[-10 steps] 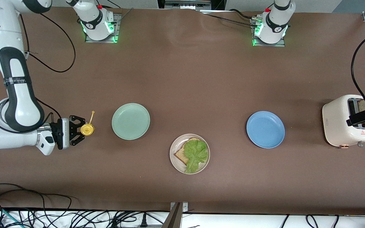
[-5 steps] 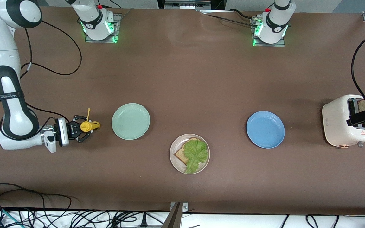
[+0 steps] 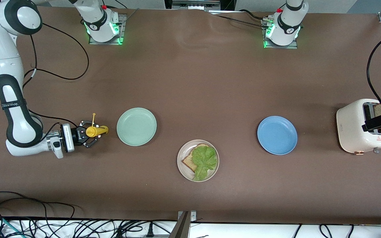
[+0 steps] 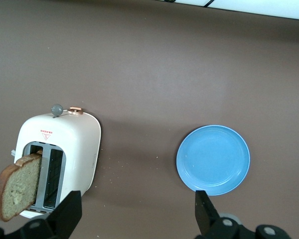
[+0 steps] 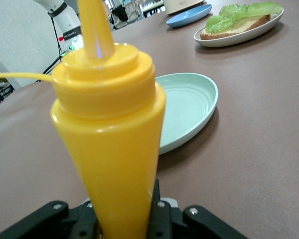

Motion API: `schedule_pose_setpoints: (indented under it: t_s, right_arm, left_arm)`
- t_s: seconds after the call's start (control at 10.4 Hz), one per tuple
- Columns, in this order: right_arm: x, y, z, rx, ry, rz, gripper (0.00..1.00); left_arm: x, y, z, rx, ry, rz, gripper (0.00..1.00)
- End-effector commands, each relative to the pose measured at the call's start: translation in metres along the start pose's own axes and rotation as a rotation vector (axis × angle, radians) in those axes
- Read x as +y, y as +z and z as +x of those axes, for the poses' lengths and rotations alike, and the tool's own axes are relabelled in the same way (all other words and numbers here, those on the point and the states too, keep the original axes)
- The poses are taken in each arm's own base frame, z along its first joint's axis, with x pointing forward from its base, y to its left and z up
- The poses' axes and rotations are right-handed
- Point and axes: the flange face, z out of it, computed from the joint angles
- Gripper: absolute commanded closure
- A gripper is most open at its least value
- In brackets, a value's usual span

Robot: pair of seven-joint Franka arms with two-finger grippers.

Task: Make sandwich on beige plate with both arms
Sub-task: 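Set the mustard bottle down and open the right gripper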

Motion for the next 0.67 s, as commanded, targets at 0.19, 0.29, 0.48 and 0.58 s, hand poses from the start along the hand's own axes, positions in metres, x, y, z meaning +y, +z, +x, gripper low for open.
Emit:
schedule_pose_setpoints:
  t_s: [0.19,0.29,0.48,0.58]
  right_arm:
    - [0.001,-0.007,-0.007,0.061,-0.028,-0.009,0.0]
    - [0.002,-0.014,-0.007,0.059,-0.027,-0.021,0.0]
    - [0.001,-0.02,-0.008,0.05,-0.028,-0.029,0.0]
    - [0.001,-0.022,-0.011,0.045,-0.027,-0.03,0.0]
  left_arm:
    - [-0.003,-0.004,-0.004,0.002,0.021,0.001,0.0]
    - [-0.003,-0.003,-0.003,0.0,0.021,0.001,0.0]
    - [-0.003,-0.003,-0.003,0.0,0.021,0.001,0.0]
    - [-0.003,-0.003,-0.003,0.0,0.021,0.001,0.0]
